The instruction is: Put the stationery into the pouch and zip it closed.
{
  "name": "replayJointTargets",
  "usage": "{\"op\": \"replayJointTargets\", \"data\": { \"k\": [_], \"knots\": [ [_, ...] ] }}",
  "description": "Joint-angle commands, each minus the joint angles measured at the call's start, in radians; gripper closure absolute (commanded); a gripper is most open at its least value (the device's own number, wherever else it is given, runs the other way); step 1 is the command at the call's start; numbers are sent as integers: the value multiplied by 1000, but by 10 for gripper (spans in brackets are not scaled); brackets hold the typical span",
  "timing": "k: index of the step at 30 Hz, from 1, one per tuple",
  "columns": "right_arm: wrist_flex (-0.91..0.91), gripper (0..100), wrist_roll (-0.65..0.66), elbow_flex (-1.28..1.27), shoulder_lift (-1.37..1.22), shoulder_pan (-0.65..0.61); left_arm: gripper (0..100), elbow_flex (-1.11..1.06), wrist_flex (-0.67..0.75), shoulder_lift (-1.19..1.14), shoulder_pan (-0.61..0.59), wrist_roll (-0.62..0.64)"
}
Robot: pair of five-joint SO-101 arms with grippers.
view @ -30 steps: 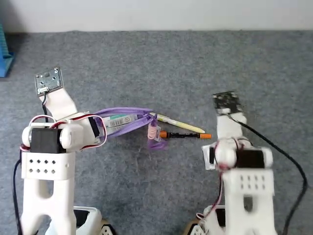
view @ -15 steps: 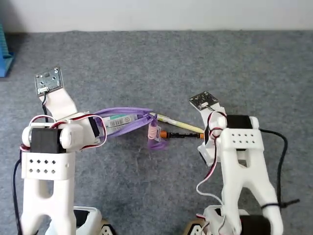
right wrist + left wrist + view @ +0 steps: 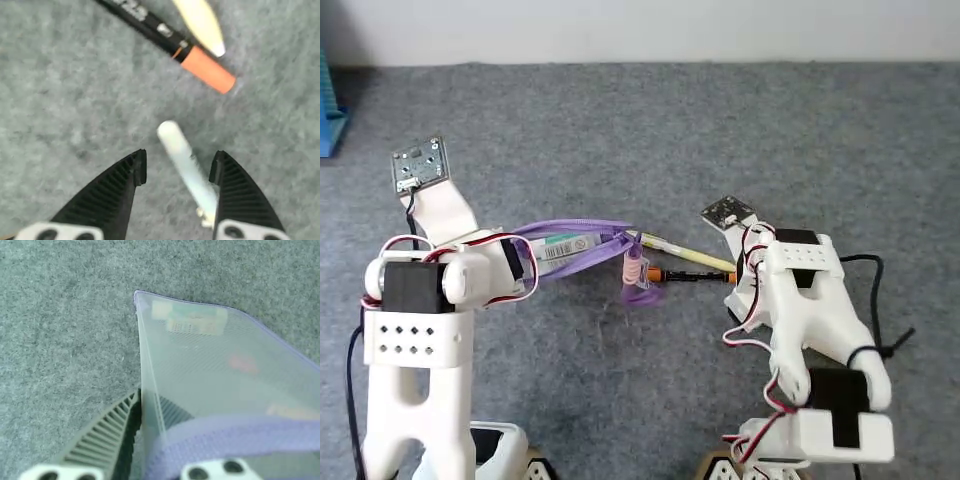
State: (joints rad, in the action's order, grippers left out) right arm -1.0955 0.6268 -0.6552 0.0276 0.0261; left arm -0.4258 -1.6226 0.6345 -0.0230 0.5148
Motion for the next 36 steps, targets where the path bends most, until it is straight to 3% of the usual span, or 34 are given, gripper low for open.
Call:
{"op": "replayJointTargets", "data": {
  "k": [1,4,9,14,23,31,36],
  "knots": [
    [44,779,43,49,-41,18,988,-19,-17,-29,-11,9],
    [50,818,46,49,-73,18,988,-19,-17,-29,-11,9],
    [50,995,46,49,-79,19,988,-19,-17,-26,-11,9],
    [50,993,46,49,13,51,988,-19,-17,-26,-11,9],
    [-81,991,37,49,427,87,988,-12,-34,-29,-11,9],
    [-122,991,-207,51,819,50,988,21,-40,-31,-11,9],
    [-120,991,-417,51,1013,-54,988,85,-44,-32,-9,9]
  ]
}}
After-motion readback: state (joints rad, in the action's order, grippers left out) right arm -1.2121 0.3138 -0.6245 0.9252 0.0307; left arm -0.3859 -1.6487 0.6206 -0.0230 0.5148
